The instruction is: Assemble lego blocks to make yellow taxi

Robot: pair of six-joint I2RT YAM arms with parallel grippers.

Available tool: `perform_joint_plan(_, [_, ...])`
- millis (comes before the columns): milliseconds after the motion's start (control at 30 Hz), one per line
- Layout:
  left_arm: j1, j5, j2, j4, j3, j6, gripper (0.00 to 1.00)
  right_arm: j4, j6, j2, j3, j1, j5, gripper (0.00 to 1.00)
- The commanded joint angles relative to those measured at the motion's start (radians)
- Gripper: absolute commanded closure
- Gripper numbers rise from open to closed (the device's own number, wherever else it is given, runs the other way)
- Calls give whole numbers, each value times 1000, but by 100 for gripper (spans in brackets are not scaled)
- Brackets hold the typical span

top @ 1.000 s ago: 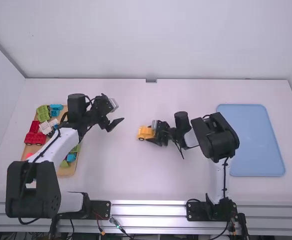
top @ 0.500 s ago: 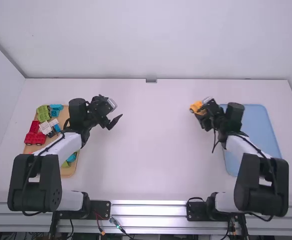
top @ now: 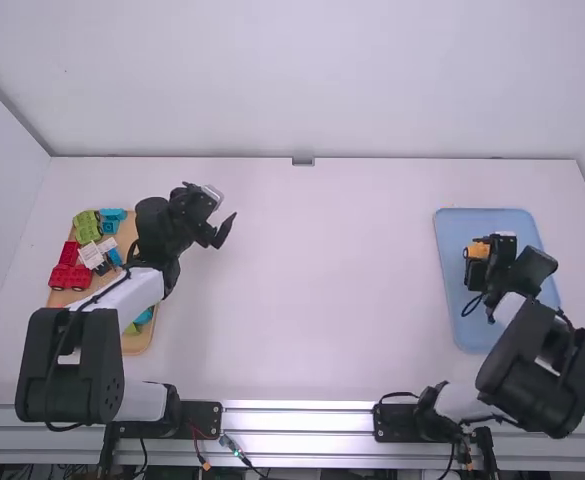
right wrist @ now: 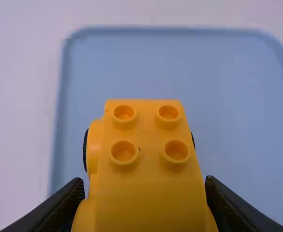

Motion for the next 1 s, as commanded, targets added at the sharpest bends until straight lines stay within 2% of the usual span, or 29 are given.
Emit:
perform_joint_plan(0, [-6,-3,11,2,-9,-13,1,18,17,37,-6,-18,-5,48])
perform_joint_plan(67, [-5,-4,12,2,-9,-13,1,30,17,55,-6,-27,-5,47])
perform_joint_plan(300, [-5,-6,12,-24,-9,-13,1,19,18,76,-4,-37,27,31])
perform_joint_plan(367, [-6,-7,12,-32,-9,-13,1,15,18,76,-4,-36,42,23])
perform_joint_plan(467, [-6,-7,12,-43,-9,-13,1,13,17,76,-3,-29,51,0])
perform_joint_plan(733, [-6,-7,0,-11,-5,-129,1,-63,48,15,10,32,84,1])
perform_joint_plan(867, [-20,-18,-56,-26,-5,-154,1,-218,55,-100,59,115,191,1])
perform_joint_plan(967, [-65,-184,-103,-68,-5,-166,1,-307,55,-201,88,191,202,1])
